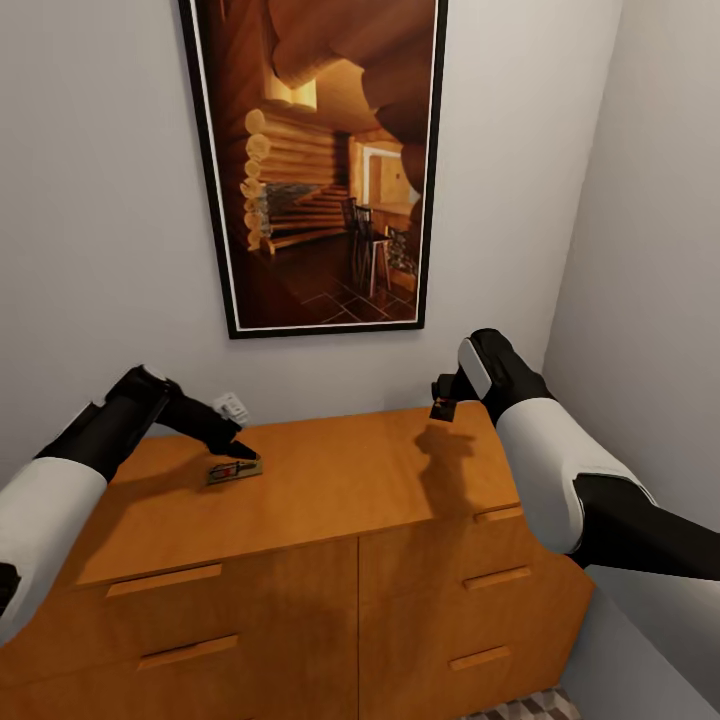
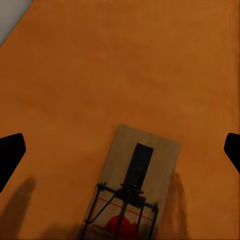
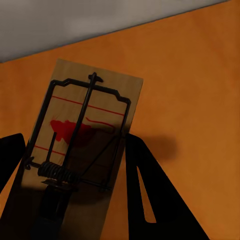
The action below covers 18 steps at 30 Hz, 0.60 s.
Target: Take the four mousetraps from the cabinet in the bathroom and place them on the bathroom floor. Make sure all four end up on the same floor surface, and ensure that at least two of them are either under or directly next to the same bathroom sink.
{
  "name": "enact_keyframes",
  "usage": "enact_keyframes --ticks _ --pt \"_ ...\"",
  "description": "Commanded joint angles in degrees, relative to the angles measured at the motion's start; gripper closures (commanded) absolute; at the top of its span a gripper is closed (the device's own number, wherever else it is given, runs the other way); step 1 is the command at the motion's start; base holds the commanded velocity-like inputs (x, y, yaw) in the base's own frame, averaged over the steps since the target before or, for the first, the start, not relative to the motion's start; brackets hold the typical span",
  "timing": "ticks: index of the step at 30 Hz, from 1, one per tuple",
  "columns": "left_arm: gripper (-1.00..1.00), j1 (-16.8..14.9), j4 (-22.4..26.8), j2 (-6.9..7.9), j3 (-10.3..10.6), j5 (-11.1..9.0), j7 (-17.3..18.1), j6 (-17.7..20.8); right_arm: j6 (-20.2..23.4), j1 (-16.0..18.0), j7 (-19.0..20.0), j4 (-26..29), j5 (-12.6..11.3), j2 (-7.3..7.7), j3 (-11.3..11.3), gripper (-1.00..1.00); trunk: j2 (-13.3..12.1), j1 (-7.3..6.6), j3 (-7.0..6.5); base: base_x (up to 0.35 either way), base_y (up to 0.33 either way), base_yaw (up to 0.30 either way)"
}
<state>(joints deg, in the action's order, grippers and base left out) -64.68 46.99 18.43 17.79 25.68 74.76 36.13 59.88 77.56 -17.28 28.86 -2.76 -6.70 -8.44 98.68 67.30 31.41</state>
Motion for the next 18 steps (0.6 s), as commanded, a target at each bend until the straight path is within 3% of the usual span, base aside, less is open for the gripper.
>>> enact_keyframes --ticks 1,18 --pt "-1.0 -0.05 -0.34 -0.33 0.09 0.1 0.32 0.53 0.12 0.05 -0.41 0.06 -0.32 -0.04 -0.32 1.0 0.04 0.0 0.07 0.0 0.0 0.0" --pt "-1.0 -0.03 -1.56 -0.53 0.13 -0.76 0.39 -0.06 0.12 0.05 -0.38 0.06 -0.32 0.02 -0.33 1.0 0.04 0.0 0.07 0.0 0.0 0.0"
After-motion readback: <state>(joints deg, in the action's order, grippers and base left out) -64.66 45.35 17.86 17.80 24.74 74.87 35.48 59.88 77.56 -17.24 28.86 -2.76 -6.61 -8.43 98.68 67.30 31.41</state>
